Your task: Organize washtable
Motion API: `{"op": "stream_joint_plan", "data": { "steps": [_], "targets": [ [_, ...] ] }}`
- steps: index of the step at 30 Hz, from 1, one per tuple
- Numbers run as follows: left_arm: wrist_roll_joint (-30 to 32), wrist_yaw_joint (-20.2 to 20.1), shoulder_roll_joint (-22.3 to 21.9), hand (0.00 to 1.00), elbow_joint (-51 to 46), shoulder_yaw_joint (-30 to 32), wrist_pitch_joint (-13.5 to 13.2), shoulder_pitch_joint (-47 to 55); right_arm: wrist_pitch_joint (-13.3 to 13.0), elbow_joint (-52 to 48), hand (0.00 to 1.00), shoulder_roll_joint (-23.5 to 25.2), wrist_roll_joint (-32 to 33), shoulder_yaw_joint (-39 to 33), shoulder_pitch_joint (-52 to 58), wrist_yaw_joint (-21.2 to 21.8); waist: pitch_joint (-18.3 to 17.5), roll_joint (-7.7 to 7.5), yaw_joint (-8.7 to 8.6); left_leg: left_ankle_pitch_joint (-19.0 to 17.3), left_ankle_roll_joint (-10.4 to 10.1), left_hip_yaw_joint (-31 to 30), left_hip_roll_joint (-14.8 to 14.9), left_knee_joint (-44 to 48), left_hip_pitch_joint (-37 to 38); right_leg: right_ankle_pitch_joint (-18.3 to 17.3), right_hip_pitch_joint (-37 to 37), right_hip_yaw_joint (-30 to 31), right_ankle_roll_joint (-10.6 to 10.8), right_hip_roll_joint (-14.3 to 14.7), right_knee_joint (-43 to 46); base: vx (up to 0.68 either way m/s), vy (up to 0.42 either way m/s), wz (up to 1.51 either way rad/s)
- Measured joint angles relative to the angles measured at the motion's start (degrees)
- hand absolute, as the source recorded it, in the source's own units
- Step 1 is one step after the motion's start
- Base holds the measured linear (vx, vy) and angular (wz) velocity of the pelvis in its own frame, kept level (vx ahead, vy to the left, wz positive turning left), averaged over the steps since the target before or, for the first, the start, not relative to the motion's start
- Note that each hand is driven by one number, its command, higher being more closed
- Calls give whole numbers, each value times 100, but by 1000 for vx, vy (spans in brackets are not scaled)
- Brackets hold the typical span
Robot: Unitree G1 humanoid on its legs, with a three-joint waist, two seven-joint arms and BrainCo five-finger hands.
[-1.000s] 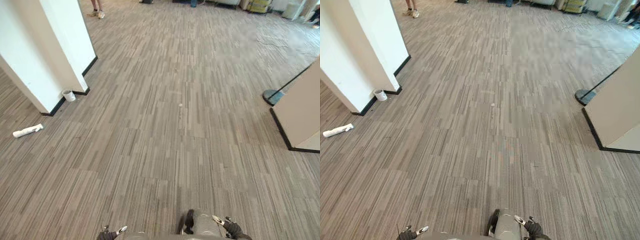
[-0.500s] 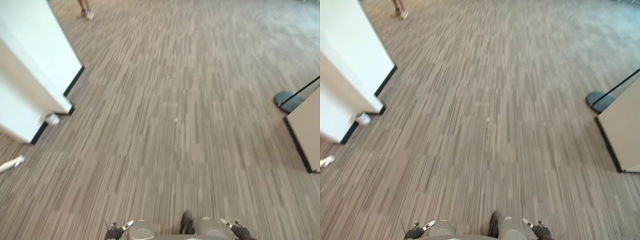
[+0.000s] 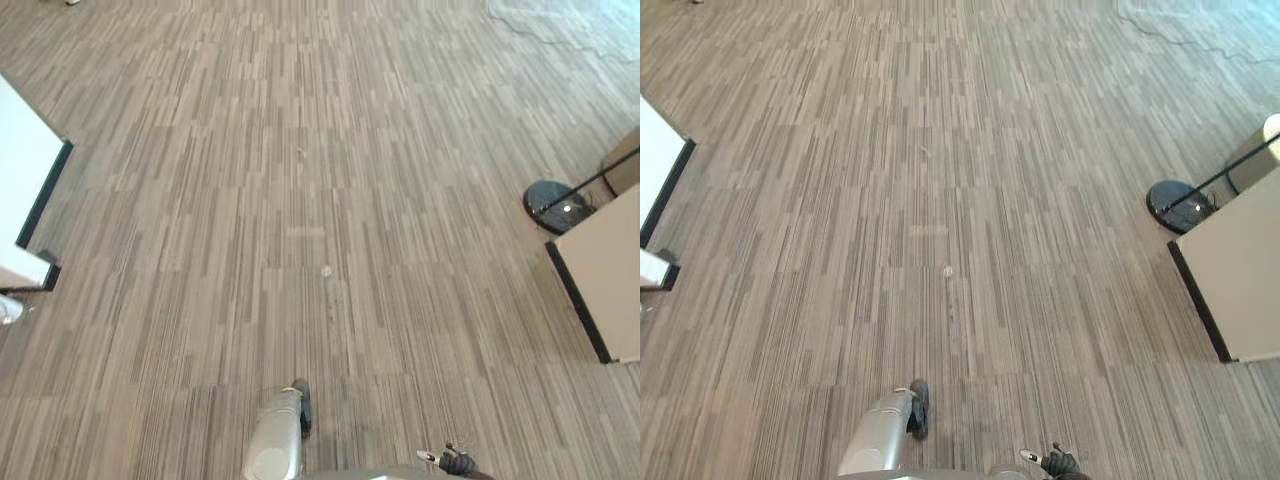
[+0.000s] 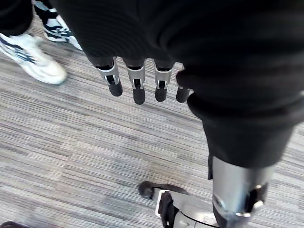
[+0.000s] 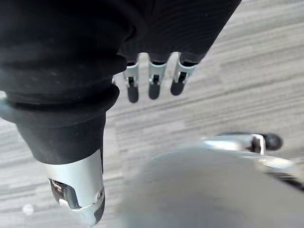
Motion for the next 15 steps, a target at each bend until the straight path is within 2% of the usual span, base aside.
{"op": "stream_joint_plan", "data": {
  "steps": [1, 2, 3, 4, 5, 6, 8, 9, 10, 11, 12, 13, 14, 15],
  "targets": [
    [1, 5, 37, 0, 2, -93, -2, -34, -2, -21, 0, -5, 1, 21, 1, 4, 7, 22, -33, -13, -4, -4, 0, -168, 271, -168, -146, -184, -113, 26, -90, 536, 80, 4],
    [11, 17, 74, 0, -4, -165, -5, -101, -7, -80, 0, -4, 1, 17, 1, 3, 3, 58, -132, -42, -47, -73, 4, -483, 685, -412, -472, -542, -334, 90, -511, 515, 37, 24],
    [60, 24, 61, 0, -7, -173, -8, -232, -9, -177, 0, 4, 1, 6, 28, 1, 5, 103, -232, -89, -112, -184, 31, -697, 989, -532, -799, -867, -396, 133, -1156, 508, -6, 37],
    [77, 30, 54, 0, -11, -169, -8, -311, 1, -266, 0, 17, 1, 3, 74, -3, 15, 128, -254, -118, -144, -254, 50, -776, 1114, -527, -924, -1006, -398, 146, -1605, 653, -30, 65],
    [116, 55, 20, 0, -48, -169, -15, -500, -1, -492, 0, 45, 6, -20, 260, -9, 17, 208, -263, -206, -296, -346, 145, -965, 1400, -369, -1094, -1326, -427, 157, -2970, 567, -50, 59],
    [121, 66, -12, 0, -89, -165, -15, -544, 1, -547, 0, 48, 7, -40, 316, -9, 11, 241, -254, -250, -371, -348, 195, -1030, 1514, -200, -1115, -1443, -438, 172, -3580, 609, -66, 57],
    [125, 137, -109, 0, -248, -96, -34, -535, 33, -667, 0, 79, 10, -43, 423, -15, -2, 288, -233, -434, -692, -347, 353, -1238, 1993, 341, -1138, -1619, -480, 314, -5015, 753, -131, 37],
    [126, 152, -150, 0, -224, -9, -28, -506, 47, -725, 0, 126, 10, -33, 491, -16, -17, 310, -258, -527, -864, -381, 459, -1216, 2258, 749, -1136, -1527, -684, 410, -5001, 740, -164, 32],
    [133, 151, -188, 0, -217, 61, -22, -502, 54, -728, 0, 114, 7, -34, 511, -16, -53, 336, -258, -536, -889, -419, 542, -1042, 2275, 1043, -1133, -1430, -815, 461, -4871, 764, -192, 26],
    [203, 145, -254, 0, -218, 241, -23, -505, 76, -724, 0, 95, 4, -51, 512, -7, -114, 355, -247, -379, -1138, -466, 673, -350, 2118, 1246, -1129, -1391, -925, 508, -4510, 745, -224, 19],
    [252, 147, -367, 0, -210, 412, -19, -532, 78, -726, 0, 31, 4, -71, 512, 1, -96, 450, -255, -70, -1157, -485, 900, 484, 1858, 1047, -1008, -1457, -884, 619, -4288, 875, -261, 4],
    [279, 145, -567, 0, -218, 830, -8, -542, 83, -772, 0, -97, 12, -56, 539, -7, -71, 723, -241, 1339, -1032, -477, 1357, 2197, 1148, 710, -621, -1539, -969, 859, -4274, 704, -204, -7],
    [277, 146, -603, 0, -222, 886, -10, -535, 85, -787, 0, -117, 13, -52, 554, -9, -77, 766, -239, 1747, -1027, -465, 1443, 2464, 1014, 646, -545, -1538, -979, 912, -4295, 702, -162, -28],
    [278, 152, -678, 0, -222, 1039, -19, -494, 93, -831, 0, -167, 12, -36, 566, -11, -46, 803, -205, 1826, -961, -374, 1828, 3444, 502, 472, -177, -1468, -1036, 1082, -4415, 682, -122, -36]
  ]
}}
